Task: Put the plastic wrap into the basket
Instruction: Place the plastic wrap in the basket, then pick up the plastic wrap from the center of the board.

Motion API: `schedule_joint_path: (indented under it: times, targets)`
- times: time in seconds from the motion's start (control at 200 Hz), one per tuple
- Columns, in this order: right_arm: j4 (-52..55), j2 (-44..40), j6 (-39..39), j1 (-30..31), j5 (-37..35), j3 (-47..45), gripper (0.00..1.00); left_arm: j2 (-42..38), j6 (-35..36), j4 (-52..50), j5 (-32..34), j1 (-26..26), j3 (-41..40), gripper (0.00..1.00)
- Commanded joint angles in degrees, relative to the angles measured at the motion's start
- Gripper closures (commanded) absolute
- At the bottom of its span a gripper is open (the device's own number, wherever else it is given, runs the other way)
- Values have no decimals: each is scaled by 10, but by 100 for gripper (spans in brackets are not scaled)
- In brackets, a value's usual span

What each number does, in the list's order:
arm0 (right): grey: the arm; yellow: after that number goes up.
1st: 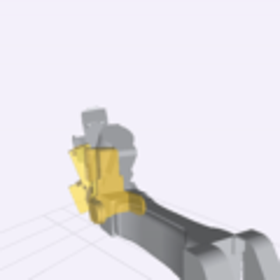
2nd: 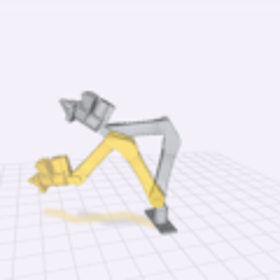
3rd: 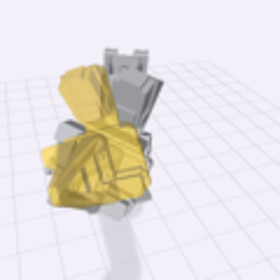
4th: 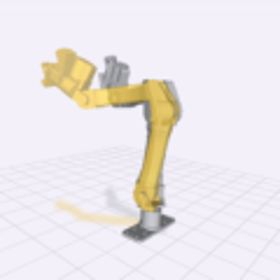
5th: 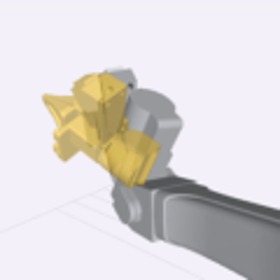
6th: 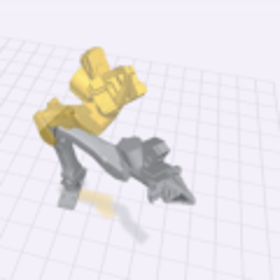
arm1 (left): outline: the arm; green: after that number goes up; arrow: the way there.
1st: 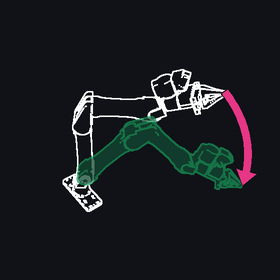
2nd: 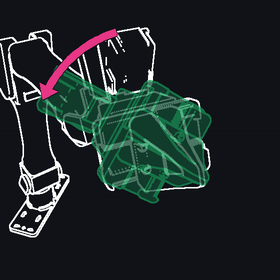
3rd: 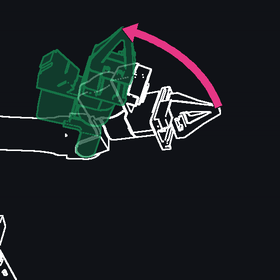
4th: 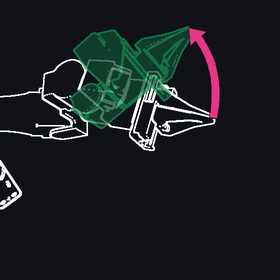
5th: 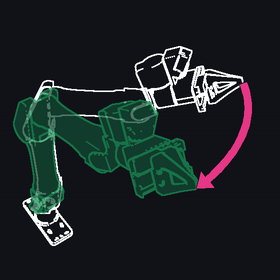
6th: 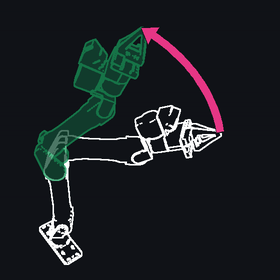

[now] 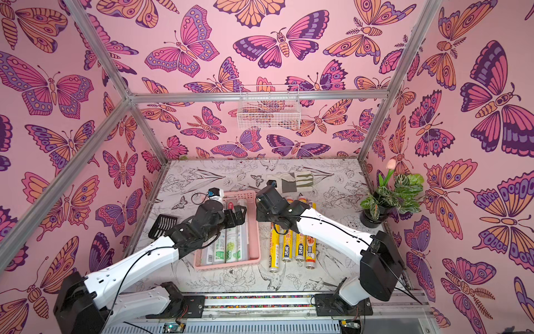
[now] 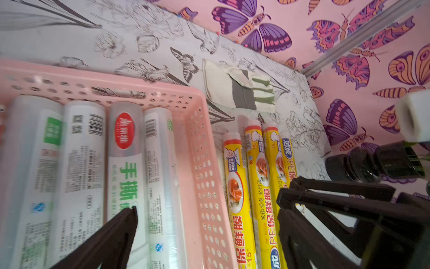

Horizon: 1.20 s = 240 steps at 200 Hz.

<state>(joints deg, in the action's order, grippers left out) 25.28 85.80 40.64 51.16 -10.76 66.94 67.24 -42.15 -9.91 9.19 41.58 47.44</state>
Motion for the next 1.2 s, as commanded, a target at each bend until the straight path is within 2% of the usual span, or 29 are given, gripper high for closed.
schedule_joint_path:
  times: [0.0, 0.15, 0.335, 0.731, 1.197]
  targets:
    - [23, -5, 9, -19, -39, -30, 49, 39, 20, 19, -90, -2, 33, 0]
    - [43, 6, 15, -26, -33, -48, 52, 111, 21, 20, -157, 0, 68, 0]
    - [53, 38, 10, -32, 9, -47, 52, 148, 12, 20, -179, 6, 83, 0]
    - [62, 120, 2, -33, 57, -36, 49, 106, -23, 19, -93, 7, 34, 0]
    - [58, 162, -3, -33, 67, -28, 49, 113, -21, 18, -99, 7, 38, 0]
